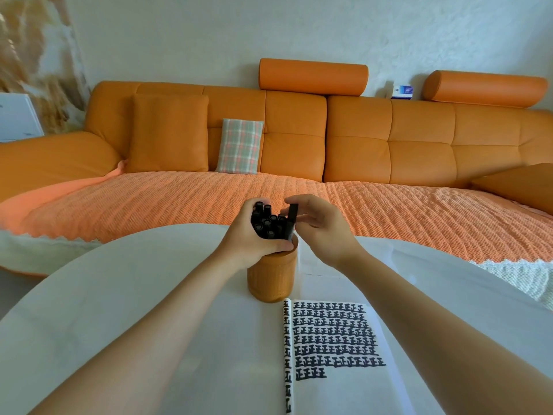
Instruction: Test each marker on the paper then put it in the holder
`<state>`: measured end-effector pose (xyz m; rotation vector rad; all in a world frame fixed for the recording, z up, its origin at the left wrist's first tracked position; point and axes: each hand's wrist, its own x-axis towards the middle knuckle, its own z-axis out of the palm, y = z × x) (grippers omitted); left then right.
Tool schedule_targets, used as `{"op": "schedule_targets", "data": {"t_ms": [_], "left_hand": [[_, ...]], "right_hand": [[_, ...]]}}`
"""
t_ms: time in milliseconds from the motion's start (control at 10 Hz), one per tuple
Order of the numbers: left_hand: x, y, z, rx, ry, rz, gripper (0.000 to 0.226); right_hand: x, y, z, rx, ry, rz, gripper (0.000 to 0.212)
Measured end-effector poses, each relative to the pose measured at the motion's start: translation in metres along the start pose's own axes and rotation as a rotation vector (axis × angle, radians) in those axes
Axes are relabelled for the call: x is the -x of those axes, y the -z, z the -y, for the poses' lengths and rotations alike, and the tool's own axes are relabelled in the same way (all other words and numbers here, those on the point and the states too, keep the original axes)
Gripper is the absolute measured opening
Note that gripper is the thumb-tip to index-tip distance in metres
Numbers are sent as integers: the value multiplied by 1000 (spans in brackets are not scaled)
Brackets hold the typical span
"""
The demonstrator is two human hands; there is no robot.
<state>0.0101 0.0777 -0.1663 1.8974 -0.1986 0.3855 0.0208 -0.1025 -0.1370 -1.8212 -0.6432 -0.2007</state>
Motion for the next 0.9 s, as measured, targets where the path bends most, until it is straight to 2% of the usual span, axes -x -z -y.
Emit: {"op": "schedule_targets", "data": {"t_ms": [100, 200, 300, 400, 500, 600, 700, 800, 900], "left_hand": [[1, -3, 1, -11, -56, -10, 101], [1, -3, 2, -66, -79, 76, 109], [1, 3, -2, -137, -55, 86, 89], [2, 10, -5, -217, -112, 9, 60], [3, 14, -3, -433, -197, 34, 53], [3, 17, -7, -540, -176, 108, 49], [3, 17, -11, -573, -140, 127, 50], [11, 17, -16, -525, -92, 139, 55], [20, 21, -24, -403, -121, 31, 58]], "right_hand": [[2, -4, -3, 9, -21, -6, 41], [4, -10, -9, 20, -53, 6, 42], [4, -10, -7, -47, -92, -4, 40], [6, -10, -5, 68, -55, 56, 47], [10, -11, -5, 276, -17, 157, 47], [13, -15, -5, 439, 68, 200, 48], [12, -17, -6, 518, 108, 187, 49], [17, -14, 1, 510, 29, 223, 56], [22, -3, 12, 449, -15, 141, 59]]}}
